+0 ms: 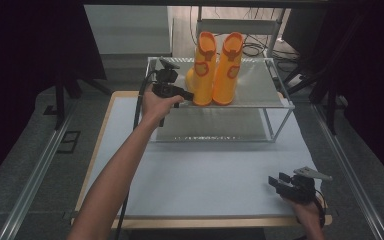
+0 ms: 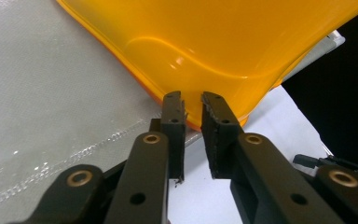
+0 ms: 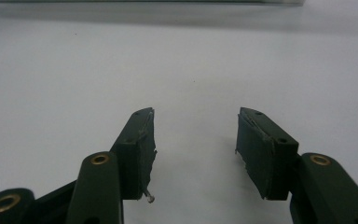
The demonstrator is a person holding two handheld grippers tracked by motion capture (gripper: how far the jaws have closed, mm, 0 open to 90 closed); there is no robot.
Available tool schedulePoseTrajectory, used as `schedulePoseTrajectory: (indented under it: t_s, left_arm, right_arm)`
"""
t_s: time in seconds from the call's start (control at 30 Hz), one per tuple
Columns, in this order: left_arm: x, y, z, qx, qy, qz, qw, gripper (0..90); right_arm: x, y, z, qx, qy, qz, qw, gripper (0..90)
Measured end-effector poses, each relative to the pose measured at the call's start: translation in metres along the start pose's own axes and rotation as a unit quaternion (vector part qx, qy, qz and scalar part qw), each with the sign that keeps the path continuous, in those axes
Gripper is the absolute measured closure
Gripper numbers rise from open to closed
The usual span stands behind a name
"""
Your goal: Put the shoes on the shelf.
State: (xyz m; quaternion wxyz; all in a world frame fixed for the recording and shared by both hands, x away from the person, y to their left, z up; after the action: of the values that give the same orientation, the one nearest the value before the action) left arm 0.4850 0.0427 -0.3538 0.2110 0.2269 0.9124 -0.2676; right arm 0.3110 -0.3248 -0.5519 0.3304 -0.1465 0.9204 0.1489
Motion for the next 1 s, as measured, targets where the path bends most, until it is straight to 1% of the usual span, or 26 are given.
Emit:
schedulePoseTrajectory:
  t_s: [0.1,0.23,0.27,0.33,0.37,0.47,0.53,0.67,0.8,0.93,1.0]
  left_arm:
    - [0.002,0.002,-0.004,0.002,-0.004,-0.001,1.0000,77.7]
    - [0.006,0.002,-0.011,0.001,-0.008,0.003,1.0000,76.2]
    - [0.008,0.002,-0.013,0.005,-0.009,0.005,0.9999,75.8]
    - [0.013,0.001,-0.018,0.011,-0.010,0.009,0.9999,74.6]
    - [0.016,0.001,-0.021,0.013,-0.006,0.015,0.9998,74.1]
    - [0.024,0.001,-0.030,0.017,-0.011,0.023,0.9995,72.8]
    - [0.032,0.001,-0.038,0.019,-0.015,0.027,0.9993,71.6]
    - [0.046,0.002,-0.048,0.025,-0.013,0.039,0.9988,69.4]
    - [0.062,0.002,-0.057,0.030,-0.020,0.043,0.9984,68.7]
    - [0.078,0.004,-0.064,0.029,-0.025,0.051,0.9980,67.8]
    - [0.089,0.005,-0.067,0.036,-0.030,0.054,0.9975,67.6]
  right_arm:
    - [0.000,-0.001,0.000,0.001,0.000,-0.001,1.0000,46.4]
    - [0.000,-0.001,0.000,0.001,0.000,-0.001,1.0000,46.4]
    - [0.000,0.000,0.000,0.000,0.000,0.000,1.0000,46.4]
    - [0.000,0.000,0.000,0.000,0.000,0.001,1.0000,46.4]
    - [0.000,0.000,0.000,0.000,0.000,0.000,1.0000,46.4]
    - [0.000,0.000,0.000,0.001,0.001,-0.002,1.0000,46.4]
    - [0.000,0.001,0.001,0.002,0.002,-0.003,1.0000,46.4]
    - [0.000,0.002,0.001,0.000,0.002,-0.003,1.0000,46.4]
    - [0.000,0.003,0.002,0.001,0.003,-0.005,1.0000,46.4]
    - [0.000,0.003,0.003,0.002,0.004,-0.008,1.0000,46.4]
    - [0.000,0.004,0.003,0.002,0.004,-0.009,0.9999,46.4]
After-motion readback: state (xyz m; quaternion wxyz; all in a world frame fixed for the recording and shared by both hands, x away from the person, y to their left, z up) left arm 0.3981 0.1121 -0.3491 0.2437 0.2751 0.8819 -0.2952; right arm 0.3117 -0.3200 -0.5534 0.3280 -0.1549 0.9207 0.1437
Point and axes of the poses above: each handheld gripper's, and its own axes: z roughly forward along the jaws, x roughly out of its underside, y roughly to its left, the point moved 6 cm from there along z, roughly forward along the jaws, and after that the axes turned 11 degrees about y, right-handed, at the moved point
